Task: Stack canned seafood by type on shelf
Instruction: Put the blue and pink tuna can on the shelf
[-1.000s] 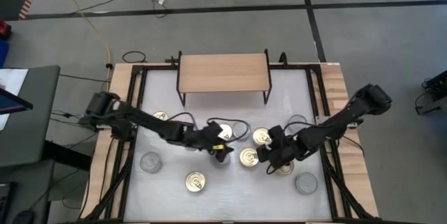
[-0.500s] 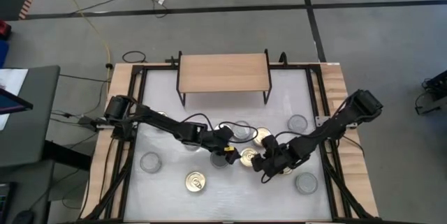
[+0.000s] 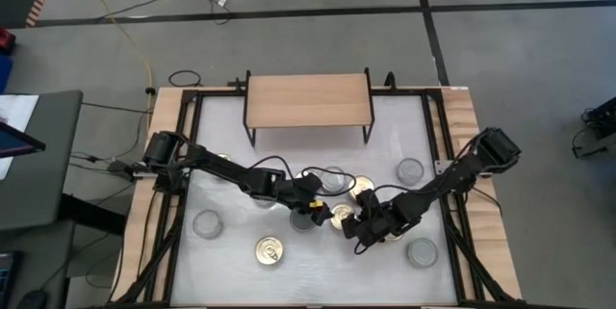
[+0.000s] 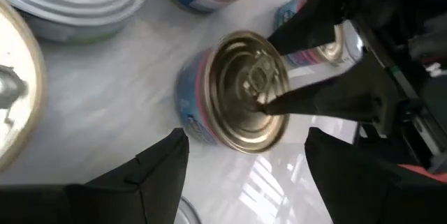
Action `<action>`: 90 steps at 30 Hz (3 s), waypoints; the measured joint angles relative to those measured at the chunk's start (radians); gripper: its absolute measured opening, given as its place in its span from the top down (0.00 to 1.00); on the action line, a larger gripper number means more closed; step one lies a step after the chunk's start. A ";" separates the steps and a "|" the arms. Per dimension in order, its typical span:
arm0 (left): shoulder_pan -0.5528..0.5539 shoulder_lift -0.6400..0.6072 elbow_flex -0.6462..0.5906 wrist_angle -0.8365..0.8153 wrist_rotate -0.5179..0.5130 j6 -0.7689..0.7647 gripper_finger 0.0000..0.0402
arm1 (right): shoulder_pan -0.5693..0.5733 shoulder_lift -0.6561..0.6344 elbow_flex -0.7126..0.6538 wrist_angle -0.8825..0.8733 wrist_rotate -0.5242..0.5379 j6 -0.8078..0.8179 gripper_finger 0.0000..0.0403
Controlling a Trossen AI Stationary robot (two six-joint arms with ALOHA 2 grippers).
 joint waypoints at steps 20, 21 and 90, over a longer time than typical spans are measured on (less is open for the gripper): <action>0.003 0.034 0.000 -0.017 -0.100 -0.042 0.32 | 0.000 0.000 0.000 0.041 0.024 0.000 0.29; 0.003 0.034 0.000 -0.017 -0.100 -0.042 0.32 | 0.000 0.000 0.000 0.053 0.027 0.000 0.30; 0.004 0.032 0.000 -0.159 -0.006 -0.161 0.32 | -0.030 0.068 0.002 0.188 0.064 -0.063 0.93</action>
